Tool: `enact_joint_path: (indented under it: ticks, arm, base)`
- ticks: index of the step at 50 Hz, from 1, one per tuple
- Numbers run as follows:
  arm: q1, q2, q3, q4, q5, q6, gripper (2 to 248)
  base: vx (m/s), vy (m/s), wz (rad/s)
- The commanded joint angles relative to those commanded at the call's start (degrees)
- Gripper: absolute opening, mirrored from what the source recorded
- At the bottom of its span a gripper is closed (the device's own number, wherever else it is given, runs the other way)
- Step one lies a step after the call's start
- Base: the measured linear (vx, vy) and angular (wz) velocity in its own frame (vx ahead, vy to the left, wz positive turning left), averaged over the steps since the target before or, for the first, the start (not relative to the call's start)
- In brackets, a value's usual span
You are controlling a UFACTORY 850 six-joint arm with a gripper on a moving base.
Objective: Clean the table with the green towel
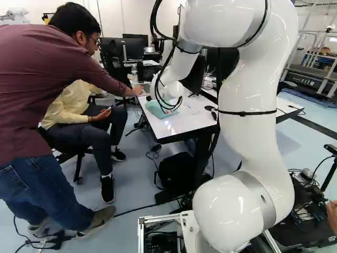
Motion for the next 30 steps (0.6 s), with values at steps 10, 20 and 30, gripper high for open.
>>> enact_joint_path:
  ticks: [10,20,30]
  arm:
    - [0.0,0.0,0.0,0.0,0.0,0.0,247]
    - [0.0,0.0,0.0,0.0,0.0,0.0,247]
    - [0.0,0.0,0.0,0.0,0.0,0.0,247]
  base:
    - [0.0,0.0,0.0]
    - [0.0,0.0,0.0]
    - [0.0,0.0,0.0]
